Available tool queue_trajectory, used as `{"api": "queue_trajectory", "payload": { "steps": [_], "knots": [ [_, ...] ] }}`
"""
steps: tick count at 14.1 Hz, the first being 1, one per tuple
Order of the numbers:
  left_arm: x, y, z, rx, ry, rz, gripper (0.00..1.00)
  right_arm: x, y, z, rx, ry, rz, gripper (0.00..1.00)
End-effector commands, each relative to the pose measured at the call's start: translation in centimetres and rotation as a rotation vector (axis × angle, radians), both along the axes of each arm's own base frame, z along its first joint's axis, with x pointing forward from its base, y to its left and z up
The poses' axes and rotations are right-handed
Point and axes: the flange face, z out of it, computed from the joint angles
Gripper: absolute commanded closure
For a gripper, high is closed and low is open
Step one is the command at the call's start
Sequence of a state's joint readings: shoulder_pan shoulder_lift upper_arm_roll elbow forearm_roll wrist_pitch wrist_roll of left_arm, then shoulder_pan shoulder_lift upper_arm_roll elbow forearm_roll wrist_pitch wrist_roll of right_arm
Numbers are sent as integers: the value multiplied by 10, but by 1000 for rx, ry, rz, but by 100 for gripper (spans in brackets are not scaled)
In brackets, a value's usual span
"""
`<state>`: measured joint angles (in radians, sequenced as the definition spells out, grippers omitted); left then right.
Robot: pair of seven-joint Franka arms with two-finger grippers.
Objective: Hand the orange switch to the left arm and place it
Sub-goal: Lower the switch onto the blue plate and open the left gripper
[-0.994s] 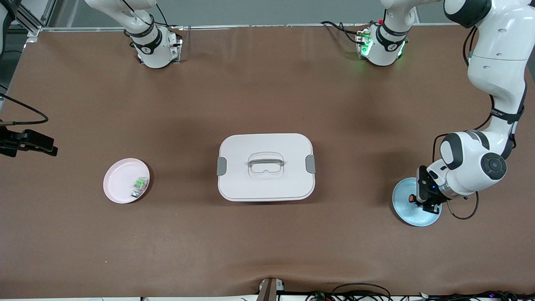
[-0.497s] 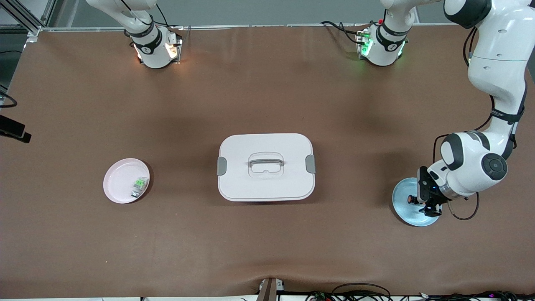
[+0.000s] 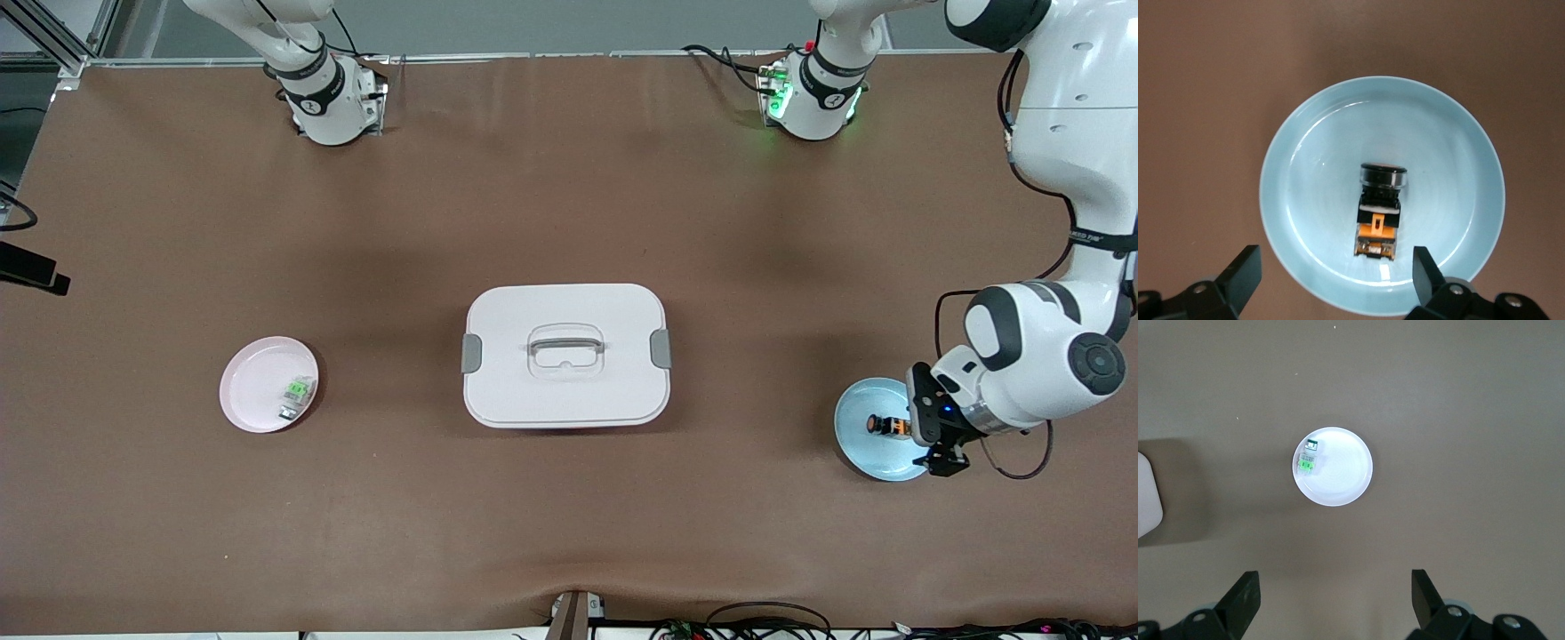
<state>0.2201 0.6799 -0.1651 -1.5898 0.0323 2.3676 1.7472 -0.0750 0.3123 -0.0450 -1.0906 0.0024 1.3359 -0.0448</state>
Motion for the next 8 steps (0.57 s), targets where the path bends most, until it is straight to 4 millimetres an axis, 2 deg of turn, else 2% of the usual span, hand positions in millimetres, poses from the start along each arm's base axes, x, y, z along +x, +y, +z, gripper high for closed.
{"api": "queue_trajectory", "payload": {
  "steps": [1,4,8],
  "knots": [
    [-5,0,35,-22,11,89,0,-41,4,-2,40,-61,3,0],
    [-14,-4,70,-37,58,312,0,-69,7,-14,38,-106,2,0],
    [-30,-17,123,-41,112,604,0,-73,9,-16,40,-92,4,0]
  ]
}}
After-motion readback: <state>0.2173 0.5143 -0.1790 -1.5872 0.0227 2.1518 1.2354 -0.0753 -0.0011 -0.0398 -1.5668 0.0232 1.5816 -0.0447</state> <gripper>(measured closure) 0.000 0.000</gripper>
